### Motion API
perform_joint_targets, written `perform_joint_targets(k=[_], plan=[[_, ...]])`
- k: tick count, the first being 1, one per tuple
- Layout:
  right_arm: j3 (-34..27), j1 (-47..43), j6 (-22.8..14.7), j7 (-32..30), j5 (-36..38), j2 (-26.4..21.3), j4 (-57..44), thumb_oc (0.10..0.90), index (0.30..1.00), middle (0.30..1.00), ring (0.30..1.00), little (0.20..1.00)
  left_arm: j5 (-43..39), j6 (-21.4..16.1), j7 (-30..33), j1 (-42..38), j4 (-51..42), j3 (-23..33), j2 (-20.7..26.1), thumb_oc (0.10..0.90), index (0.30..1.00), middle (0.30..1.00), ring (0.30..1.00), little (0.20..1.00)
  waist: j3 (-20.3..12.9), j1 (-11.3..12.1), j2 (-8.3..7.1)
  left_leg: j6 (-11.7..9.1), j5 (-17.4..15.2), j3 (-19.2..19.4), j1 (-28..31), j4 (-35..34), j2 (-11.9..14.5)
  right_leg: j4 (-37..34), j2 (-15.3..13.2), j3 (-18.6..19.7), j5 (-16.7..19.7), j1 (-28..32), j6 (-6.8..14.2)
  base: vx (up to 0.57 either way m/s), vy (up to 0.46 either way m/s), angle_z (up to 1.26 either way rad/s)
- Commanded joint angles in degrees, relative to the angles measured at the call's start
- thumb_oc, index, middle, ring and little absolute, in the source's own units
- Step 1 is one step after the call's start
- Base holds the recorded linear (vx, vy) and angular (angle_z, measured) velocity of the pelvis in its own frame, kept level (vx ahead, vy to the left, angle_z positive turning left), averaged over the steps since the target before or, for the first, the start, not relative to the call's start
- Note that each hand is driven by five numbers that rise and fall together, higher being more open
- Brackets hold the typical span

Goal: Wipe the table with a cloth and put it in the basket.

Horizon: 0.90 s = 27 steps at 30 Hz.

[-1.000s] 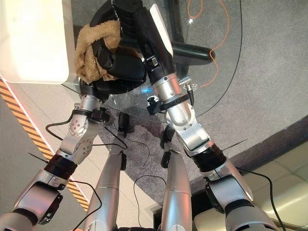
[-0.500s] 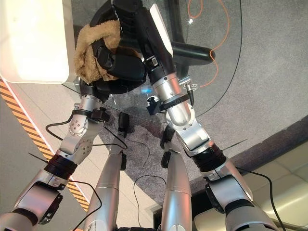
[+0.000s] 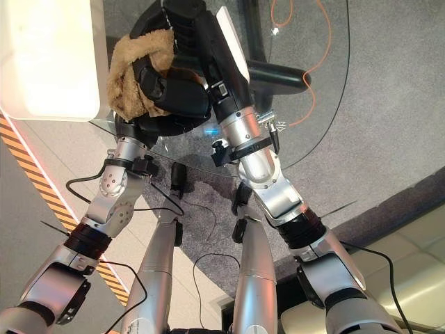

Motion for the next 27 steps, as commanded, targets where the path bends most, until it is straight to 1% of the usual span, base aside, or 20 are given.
perform_joint_targets(k=[1,27], plan=[[-1.0,-6.9,-8.4,-0.9,-1.9,0.8,-5.4,0.800,0.900,0.900,0.900,0.900,0.1,-9.5,-3.6,-5.1,-6.1,2.2,-2.4,0.100,0.300,0.300,0.300,0.200,-1.4,-0.5,0.82,3.3,-4.8,2.9,0.8,5.6,-2.6,-13.8,1.7,-0.4,10.9,4.6,2.7,0.00,0.000,0.00],[-0.9,-7.0,-8.4,-1.4,-2.4,0.9,-4.8,0.800,0.900,0.900,0.900,0.900,-0.4,-10.1,-3.2,-5.3,-5.3,2.6,-2.5,0.100,0.300,0.300,0.300,0.200,-1.4,-0.4,0.68,3.3,-4.9,2.6,0.6,5.6,-2.7,-13.8,2.0,-0.3,10.8,4.5,2.6,0.00,0.000,0.00]])
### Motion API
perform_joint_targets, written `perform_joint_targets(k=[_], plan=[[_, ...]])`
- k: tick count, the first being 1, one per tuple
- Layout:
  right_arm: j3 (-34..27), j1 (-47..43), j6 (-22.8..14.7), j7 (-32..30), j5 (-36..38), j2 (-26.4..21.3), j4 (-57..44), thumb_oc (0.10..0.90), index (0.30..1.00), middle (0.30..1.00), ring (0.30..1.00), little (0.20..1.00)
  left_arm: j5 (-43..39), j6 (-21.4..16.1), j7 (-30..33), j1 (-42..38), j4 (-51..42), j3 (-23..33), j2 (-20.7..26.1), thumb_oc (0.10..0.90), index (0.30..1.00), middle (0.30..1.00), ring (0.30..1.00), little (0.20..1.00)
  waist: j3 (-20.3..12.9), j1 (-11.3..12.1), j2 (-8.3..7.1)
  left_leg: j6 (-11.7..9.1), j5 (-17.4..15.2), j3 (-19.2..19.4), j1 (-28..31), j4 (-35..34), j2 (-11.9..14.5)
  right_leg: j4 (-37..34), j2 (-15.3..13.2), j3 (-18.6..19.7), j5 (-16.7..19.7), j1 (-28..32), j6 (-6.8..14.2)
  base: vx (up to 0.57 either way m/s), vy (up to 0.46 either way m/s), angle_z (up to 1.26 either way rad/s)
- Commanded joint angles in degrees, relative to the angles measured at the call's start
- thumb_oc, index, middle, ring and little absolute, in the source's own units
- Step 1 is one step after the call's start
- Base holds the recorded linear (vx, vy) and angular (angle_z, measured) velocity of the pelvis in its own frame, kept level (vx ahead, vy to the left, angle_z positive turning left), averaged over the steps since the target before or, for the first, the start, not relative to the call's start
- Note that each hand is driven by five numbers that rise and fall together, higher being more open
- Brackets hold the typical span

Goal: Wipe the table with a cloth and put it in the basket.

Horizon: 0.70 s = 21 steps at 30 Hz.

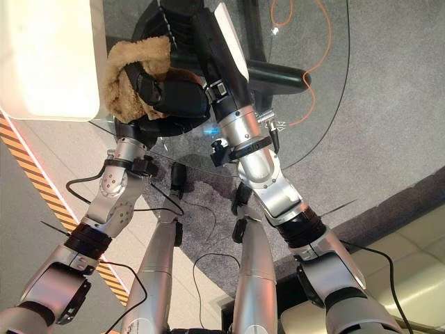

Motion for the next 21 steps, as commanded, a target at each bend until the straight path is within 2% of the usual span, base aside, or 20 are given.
perform_joint_targets(k=[1,12,21], plan=[[-1.1,-6.3,-7.4,-1.0,-1.3,0.8,-4.9,0.800,0.900,0.900,0.900,0.900,0.3,-9.5,-3.2,-5.2,-5.9,2.6,-2.4,0.100,0.300,0.300,0.300,0.200,-1.4,-0.3,0.67,3.2,-4.9,2.6,0.7,5.9,-2.7,-13.7,1.9,-0.3,10.7,4.6,2.6,0.00,0.000,0.00],[-1.0,-6.4,-7.8,-1.4,-2.0,0.9,-4.5,0.800,0.900,0.900,0.900,0.900,0.3,-9.7,-2.9,-5.4,-5.7,2.9,-2.2,0.100,0.300,0.300,0.300,0.200,-1.4,-0.3,0.57,3.2,-4.9,2.6,0.5,6.0,-2.6,-13.6,2.0,-0.3,10.7,4.5,2.6,0.00,0.000,0.00],[-0.8,-6.9,-5.7,-2.4,-3.6,0.2,-3.3,0.800,0.900,0.900,0.900,0.900,-0.5,-10.7,-1.6,-6.2,-5.1,4.2,-1.7,0.100,0.300,0.300,0.300,0.200,-1.4,-0.3,0.62,3.2,-5.0,2.7,0.8,5.9,-2.6,-13.6,2.1,-0.3,10.6,4.6,2.5,0.00,0.000,0.00]])
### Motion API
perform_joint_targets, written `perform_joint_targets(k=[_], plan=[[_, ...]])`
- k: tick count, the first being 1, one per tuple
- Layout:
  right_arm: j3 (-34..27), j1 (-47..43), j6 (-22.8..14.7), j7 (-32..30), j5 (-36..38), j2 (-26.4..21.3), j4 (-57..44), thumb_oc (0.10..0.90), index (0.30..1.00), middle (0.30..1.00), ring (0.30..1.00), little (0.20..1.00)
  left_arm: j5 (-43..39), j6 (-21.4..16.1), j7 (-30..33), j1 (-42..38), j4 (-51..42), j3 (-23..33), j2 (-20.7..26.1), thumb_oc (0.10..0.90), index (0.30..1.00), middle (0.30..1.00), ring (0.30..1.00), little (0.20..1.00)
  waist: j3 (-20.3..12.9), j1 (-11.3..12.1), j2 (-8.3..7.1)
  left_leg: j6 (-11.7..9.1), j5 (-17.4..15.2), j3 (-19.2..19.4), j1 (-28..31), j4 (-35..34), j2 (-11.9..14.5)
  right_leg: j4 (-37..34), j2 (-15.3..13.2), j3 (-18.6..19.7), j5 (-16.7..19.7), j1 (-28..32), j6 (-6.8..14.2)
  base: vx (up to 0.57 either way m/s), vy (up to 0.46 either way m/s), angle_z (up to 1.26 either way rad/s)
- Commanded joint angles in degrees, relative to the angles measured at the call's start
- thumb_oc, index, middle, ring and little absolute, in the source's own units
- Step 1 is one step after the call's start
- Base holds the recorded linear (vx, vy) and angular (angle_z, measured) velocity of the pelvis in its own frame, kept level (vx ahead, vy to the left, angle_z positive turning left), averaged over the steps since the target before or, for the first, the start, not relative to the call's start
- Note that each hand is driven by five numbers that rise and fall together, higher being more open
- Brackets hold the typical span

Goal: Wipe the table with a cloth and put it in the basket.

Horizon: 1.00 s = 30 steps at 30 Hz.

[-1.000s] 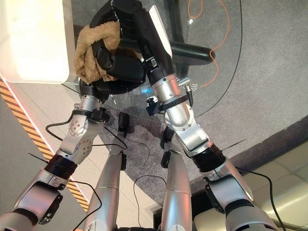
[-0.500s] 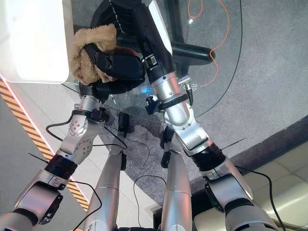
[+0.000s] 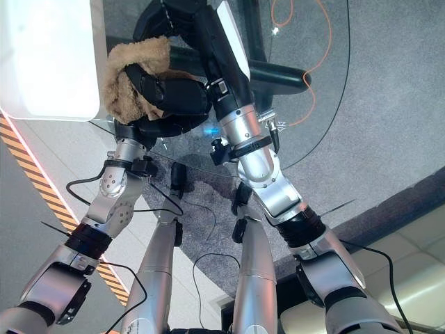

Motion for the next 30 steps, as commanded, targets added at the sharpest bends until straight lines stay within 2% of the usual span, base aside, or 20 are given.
perform_joint_targets(k=[1,6,8,11,13,15,16,19,30], plan=[[-0.8,-6.9,-5.6,-1.7,-3.4,0.1,-3.7,0.800,0.900,0.900,0.900,0.900,-0.8,-10.6,-1.5,-6.3,-6.3,4.3,-1.5,0.100,0.300,0.300,0.300,0.200,-1.4,-0.2,0.63,3.1,-5.0,2.7,0.9,5.9,-2.6,-13.6,2.1,-0.3,10.6,4.6,2.4,0.00,0.000,0.00],[-1.2,-6.9,-5.7,-3.0,-3.6,0.2,-2.6,0.800,0.900,0.900,0.900,0.900,-2.1,-11.1,-1.4,-6.8,-6.0,5.2,-1.4,0.100,0.300,0.300,0.300,0.200,-1.4,-0.1,0.52,3.1,-5.2,2.6,0.9,6.0,-2.6,-13.5,2.0,-0.4,10.5,4.7,2.5,0.00,-0.007,0.00],[-4.2,-7.6,-5.9,-0.2,0.8,-2.7,-2.3,0.800,0.900,0.900,0.900,0.900,-2.9,-9.7,-1.9,-7.0,-6.7,6.5,-0.4,0.100,0.300,0.300,0.300,0.200,-1.4,-0.1,0.08,2.9,-5.4,2.6,1.1,6.0,-2.5,-13.7,1.9,-0.6,10.6,4.9,2.5,0.00,-0.047,0.01],[-3.6,-8.6,-5.6,-0.5,1.8,-3.2,-1.6,0.800,0.900,0.900,0.900,0.900,-3.6,-9.0,-1.4,-6.8,-7.4,7.1,0.4,0.100,0.300,0.300,0.300,0.200,-1.4,0.0,-0.21,3.0,-5.5,2.6,1.2,6.3,-2.3,-13.2,1.9,-0.7,10.5,5.0,2.6,0.00,-0.012,0.02],[-3.2,-8.7,-5.2,-0.9,0.5,-2.1,-1.5,0.800,0.900,0.900,0.900,0.900,-3.5,-9.9,-1.0,-6.8,-6.9,6.7,0.1,0.100,0.300,0.300,0.300,0.200,-1.4,0.0,-0.14,3.0,-5.6,2.5,1.2,6.4,-2.3,-13.0,2.0,-0.5,10.4,4.9,2.5,0.00,0.000,0.00],[-1.1,-8.8,-6.6,-2.2,-4.1,1.4,2.1,0.800,0.900,0.900,0.900,0.900,-5.3,-9.8,0.6,-9.0,-6.1,5.7,0.7,0.100,0.300,0.300,0.300,0.200,-1.4,0.1,0.79,3.0,-5.6,2.1,1.1,6.7,-2.4,-12.2,2.6,0.1,9.9,4.8,2.1,0.00,0.067,0.00],[0.7,-9.7,-6.9,-3.8,-7.1,3.7,4.8,0.800,0.900,0.900,0.900,0.900,-5.3,-10.4,1.2,-10.6,-4.6,4.9,-0.4,0.100,0.300,0.300,0.300,0.200,-1.4,0.2,1.38,2.9,-5.5,2.2,1.0,7.0,-2.7,-11.8,2.5,0.2,9.7,4.5,2.1,0.02,0.087,0.00],[2.7,-11.7,-6.4,-5.9,-9.7,4.9,7.9,0.800,0.900,0.900,0.900,0.900,-3.2,-11.8,1.9,-13.5,-1.3,4.3,-3.5,0.100,0.300,0.300,0.300,0.200,-1.4,0.2,2.22,3.0,-5.4,2.4,1.0,6.6,-3.1,-12.8,1.6,-0.5,10.2,4.4,2.3,0.00,0.019,-0.01],[1.1,-10.5,-5.3,-8.4,-5.9,0.2,4.7,0.800,0.900,0.900,0.900,0.900,-4.2,-13.2,1.0,-11.2,-3.5,6.7,0.3,0.100,0.300,0.300,0.300,0.200,-1.4,0.4,0.47,2.8,-5.7,2.5,0.9,6.6,-2.3,-13.2,2.0,-0.6,9.9,4.9,2.3,-0.01,-0.030,0.02]])
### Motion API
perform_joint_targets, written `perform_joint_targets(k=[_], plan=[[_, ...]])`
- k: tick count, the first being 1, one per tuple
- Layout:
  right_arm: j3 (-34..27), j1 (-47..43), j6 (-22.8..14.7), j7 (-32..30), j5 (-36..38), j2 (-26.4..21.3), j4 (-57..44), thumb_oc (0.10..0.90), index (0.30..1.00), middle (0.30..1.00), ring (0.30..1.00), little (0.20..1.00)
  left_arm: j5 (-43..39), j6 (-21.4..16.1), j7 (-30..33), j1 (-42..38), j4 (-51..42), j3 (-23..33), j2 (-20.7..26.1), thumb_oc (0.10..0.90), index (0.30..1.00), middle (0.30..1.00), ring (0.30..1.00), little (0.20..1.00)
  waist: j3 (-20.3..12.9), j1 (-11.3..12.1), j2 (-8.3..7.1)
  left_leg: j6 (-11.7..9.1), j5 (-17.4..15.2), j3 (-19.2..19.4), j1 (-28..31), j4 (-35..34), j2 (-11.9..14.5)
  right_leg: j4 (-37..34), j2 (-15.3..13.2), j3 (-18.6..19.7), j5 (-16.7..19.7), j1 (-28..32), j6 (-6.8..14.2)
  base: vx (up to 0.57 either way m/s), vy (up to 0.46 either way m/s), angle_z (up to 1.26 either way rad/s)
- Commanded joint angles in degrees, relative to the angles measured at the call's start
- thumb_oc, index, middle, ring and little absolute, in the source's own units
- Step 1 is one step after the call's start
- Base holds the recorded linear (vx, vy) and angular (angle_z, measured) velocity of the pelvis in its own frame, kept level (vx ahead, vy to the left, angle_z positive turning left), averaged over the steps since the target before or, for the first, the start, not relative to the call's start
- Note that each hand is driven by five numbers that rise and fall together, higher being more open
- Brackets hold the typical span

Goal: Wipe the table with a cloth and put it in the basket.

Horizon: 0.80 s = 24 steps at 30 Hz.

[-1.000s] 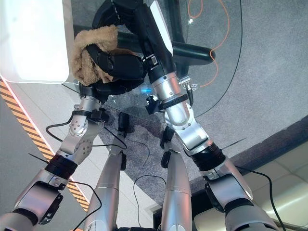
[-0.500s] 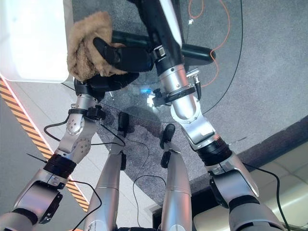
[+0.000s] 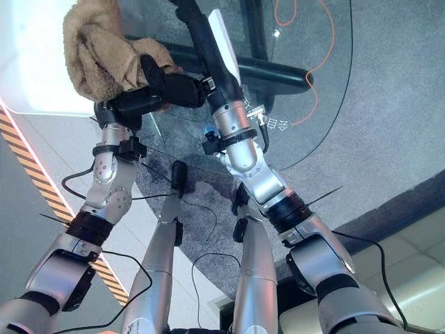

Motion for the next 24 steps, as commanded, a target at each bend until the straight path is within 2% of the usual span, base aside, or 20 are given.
perform_joint_targets(k=[1,2,3,4,6,7,8,9,10,13,16,21,24], plan=[[-2.3,-4.2,-4.3,-2.3,1.3,-1.4,-9.4,0.800,0.900,0.900,0.900,0.900,1.3,-10.3,-2.7,-6.6,-9.8,2.8,2.0,0.100,0.300,0.300,0.300,0.200,-1.4,0.2,0.40,2.9,-6.4,3.2,1.5,7.2,-2.1,-14.3,2.2,-0.2,10.1,6.0,2.4,0.00,0.000,0.00],[-2.5,-4.5,-2.5,-2.8,0.6,-1.6,-9.0,0.800,0.900,0.900,0.900,0.900,1.5,-10.4,-2.5,-6.8,-9.6,3.1,2.0,0.100,0.300,0.300,0.300,0.200,-1.4,0.1,0.38,2.9,-6.4,3.1,1.4,7.3,-2.1,-14.2,2.2,-0.2,10.1,5.9,2.4,0.00,0.000,0.00],[-4.8,-5.0,-6.5,-0.4,6.4,-6.1,-7.6,0.800,0.900,0.900,0.900,0.900,0.2,-8.7,-2.3,-8.6,-9.8,4.3,4.1,0.100,0.300,0.300,0.300,0.200,-1.4,-0.3,0.20,2.6,-6.2,3.2,1.2,7.4,-2.1,-14.3,2.4,0.0,10.6,5.7,2.5,-0.01,0.068,0.00],[-3.3,-4.4,-8.0,-1.4,1.9,-1.9,-4.3,0.800,0.900,0.900,0.900,0.900,-2.7,-6.7,-0.2,-12.5,-8.7,4.0,5.7,0.100,0.300,0.300,0.300,0.200,-1.4,-0.4,1.37,2.4,-6.9,2.8,1.4,7.9,-1.8,-12.7,3.2,0.8,9.3,5.6,2.2,-0.01,0.081,0.01],[-2.6,-7.7,-8.0,-2.3,4.4,-3.3,-1.2,0.800,0.900,0.900,0.900,0.900,-0.8,-7.9,1.2,-13.6,-7.4,2.8,4.2,0.100,0.300,0.300,0.300,0.200,-1.4,-0.4,1.33,2.4,-7.0,3.3,1.9,7.9,-2.0,-12.9,2.1,0.0,9.5,5.8,2.8,0.01,0.051,0.01],[-3.9,-8.8,-8.5,-0.3,9.3,-7.5,-0.2,0.800,0.900,0.900,0.900,0.900,-1.0,-7.9,1.3,-14.3,-7.1,2.8,4.8,0.100,0.300,0.300,0.300,0.200,-1.4,-0.7,1.10,2.3,-7.1,3.4,2.1,7.6,-2.0,-13.6,2.0,-0.1,9.8,6.0,2.9,-0.03,0.036,-0.04],[-2.7,-8.2,-10.2,-0.7,6.6,-5.2,2.2,0.800,0.900,0.900,0.900,0.900,-3.0,-6.9,3.7,-18.1,-6.0,1.8,6.2,0.100,0.300,0.300,0.300,0.200,-1.4,-1.1,2.24,2.2,-7.1,3.2,2.0,7.7,-1.9,-12.9,2.6,0.7,9.5,5.6,2.7,-0.02,0.040,0.00],[-3.3,-11.0,-9.8,0.7,11.4,-8.9,2.8,0.800,0.900,0.900,0.900,0.900,-2.6,-7.1,3.3,-18.3,-5.2,2.0,6.2,0.100,0.300,0.300,0.300,0.200,-1.4,-1.2,1.64,2.0,-7.2,3.5,2.1,7.8,-1.9,-13.0,2.5,0.6,9.8,5.6,3.1,-0.02,0.030,0.07],[-4.4,-11.7,-8.8,1.9,12.8,-9.4,1.9,0.800,0.900,0.900,0.900,0.900,-1.6,-7.5,3.5,-18.6,-4.8,2.2,5.8,0.100,0.300,0.300,0.300,0.200,-1.4,-1.4,1.45,1.8,-7.3,3.5,1.8,7.7,-1.4,-13.2,2.0,0.5,10.1,5.1,3.6,0.00,-0.034,0.07],[-6.6,-5.7,-3.6,-0.8,8.9,-7.4,-10.0,0.800,0.900,0.900,0.900,0.900,2.4,-8.3,5.3,-14.3,-8.6,3.1,4.8,0.100,0.300,0.300,0.300,0.200,-1.4,-1.9,0.46,2.1,-7.3,3.6,1.0,7.8,-1.0,-13.3,2.5,1.3,10.2,4.4,3.3,0.00,-0.012,0.01],[-10.4,-1.5,0.2,0.2,9.1,-7.4,-18.8,0.800,0.900,0.900,0.900,0.900,3.7,-9.9,3.6,-8.9,-11.3,5.0,5.1,0.100,0.300,0.300,0.300,0.200,-1.4,-2.3,-0.74,2.4,-7.4,3.5,0.6,7.7,-0.7,-13.5,3.0,1.6,10.4,4.3,3.2,-0.01,-0.042,-0.05],[-14.1,-1.6,4.1,2.2,14.5,-9.9,-23.4,0.800,0.900,0.900,0.900,0.900,3.7,-8.8,2.1,-7.2,-12.0,7.2,6.4,0.100,0.300,0.300,0.300,0.200,-1.4,-2.6,-2.24,2.6,-7.5,3.6,1.3,7.4,-0.3,-14.1,3.6,1.5,10.3,5.5,2.9,0.00,-0.015,-0.01],[-15.9,-1.7,4.9,3.2,17.7,-11.7,-24.0,0.800,0.900,0.900,0.900,0.900,3.0,-8.1,1.5,-7.1,-11.8,8.2,7.6,0.100,0.300,0.300,0.300,0.200,-1.4,-2.8,-2.75,2.6,-7.5,3.7,1.5,7.5,-0.2,-14.3,3.6,1.3,10.3,6.1,2.8,0.00,-0.003,-0.01]])
